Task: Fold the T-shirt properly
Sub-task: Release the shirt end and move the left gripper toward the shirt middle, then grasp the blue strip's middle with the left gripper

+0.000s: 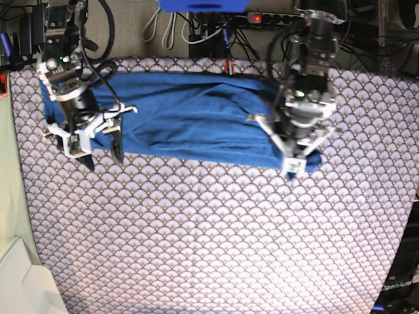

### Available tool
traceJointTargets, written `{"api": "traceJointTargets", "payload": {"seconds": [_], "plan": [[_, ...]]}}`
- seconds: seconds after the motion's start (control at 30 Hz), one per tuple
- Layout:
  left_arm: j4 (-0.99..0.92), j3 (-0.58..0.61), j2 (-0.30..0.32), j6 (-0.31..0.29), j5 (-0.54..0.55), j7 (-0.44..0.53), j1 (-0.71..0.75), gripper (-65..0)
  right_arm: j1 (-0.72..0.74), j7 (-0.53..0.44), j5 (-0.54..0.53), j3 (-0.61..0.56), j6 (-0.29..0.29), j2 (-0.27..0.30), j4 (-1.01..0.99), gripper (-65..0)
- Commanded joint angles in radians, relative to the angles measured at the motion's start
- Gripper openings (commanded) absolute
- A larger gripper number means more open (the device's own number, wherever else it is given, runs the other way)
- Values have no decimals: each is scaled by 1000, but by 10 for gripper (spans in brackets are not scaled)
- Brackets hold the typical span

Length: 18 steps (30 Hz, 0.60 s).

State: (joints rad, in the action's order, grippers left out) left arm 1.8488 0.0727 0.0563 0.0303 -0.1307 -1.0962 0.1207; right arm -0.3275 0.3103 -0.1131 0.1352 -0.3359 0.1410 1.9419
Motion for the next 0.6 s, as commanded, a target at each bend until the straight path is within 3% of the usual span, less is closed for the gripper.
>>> {"api": "traceJointTargets", "payload": {"seconds": [0.0,0.3,0.57], "plan": [[13,16,-13,3,-5,14,-14,-647,9,-32,-10,27,2,9,18,-281],[-85,218,-152,3,-281,24,-14,-647,37,-32,-12,90,2,12,26,-281],[-133,353,-213,3,-310,24,-28,-647,35,-32,-12,90,2,12,26,-281]]}}
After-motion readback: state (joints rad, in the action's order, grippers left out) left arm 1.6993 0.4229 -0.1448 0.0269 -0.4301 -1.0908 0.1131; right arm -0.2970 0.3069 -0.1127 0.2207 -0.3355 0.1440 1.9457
